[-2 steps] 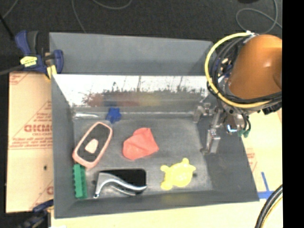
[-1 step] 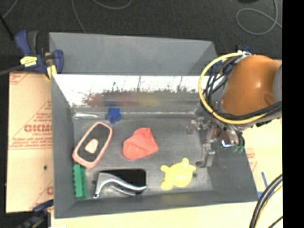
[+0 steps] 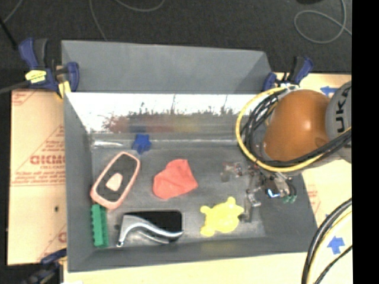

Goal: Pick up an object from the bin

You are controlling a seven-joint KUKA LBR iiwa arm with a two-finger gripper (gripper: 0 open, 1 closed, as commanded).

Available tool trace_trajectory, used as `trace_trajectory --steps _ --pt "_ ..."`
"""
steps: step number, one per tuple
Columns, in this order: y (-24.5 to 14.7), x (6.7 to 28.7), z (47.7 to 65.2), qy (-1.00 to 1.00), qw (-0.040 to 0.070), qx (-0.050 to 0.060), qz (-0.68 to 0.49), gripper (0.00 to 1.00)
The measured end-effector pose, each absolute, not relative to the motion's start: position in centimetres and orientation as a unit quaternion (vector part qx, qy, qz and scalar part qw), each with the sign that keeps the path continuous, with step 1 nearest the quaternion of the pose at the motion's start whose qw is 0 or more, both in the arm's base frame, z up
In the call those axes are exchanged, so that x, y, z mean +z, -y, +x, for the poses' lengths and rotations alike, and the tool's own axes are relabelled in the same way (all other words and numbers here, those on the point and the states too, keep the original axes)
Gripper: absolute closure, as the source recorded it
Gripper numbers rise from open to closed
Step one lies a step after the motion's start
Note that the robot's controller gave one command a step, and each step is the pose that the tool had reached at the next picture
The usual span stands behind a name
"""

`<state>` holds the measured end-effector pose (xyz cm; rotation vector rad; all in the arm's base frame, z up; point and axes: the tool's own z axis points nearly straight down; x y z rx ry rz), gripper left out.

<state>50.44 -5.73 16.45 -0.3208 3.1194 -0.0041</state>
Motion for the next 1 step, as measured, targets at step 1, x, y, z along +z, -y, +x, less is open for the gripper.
trace_trajectory --steps 1 --pt "5.48 15.39 50.21 -0.994 0.004 -0.001 -0.113 0.00"
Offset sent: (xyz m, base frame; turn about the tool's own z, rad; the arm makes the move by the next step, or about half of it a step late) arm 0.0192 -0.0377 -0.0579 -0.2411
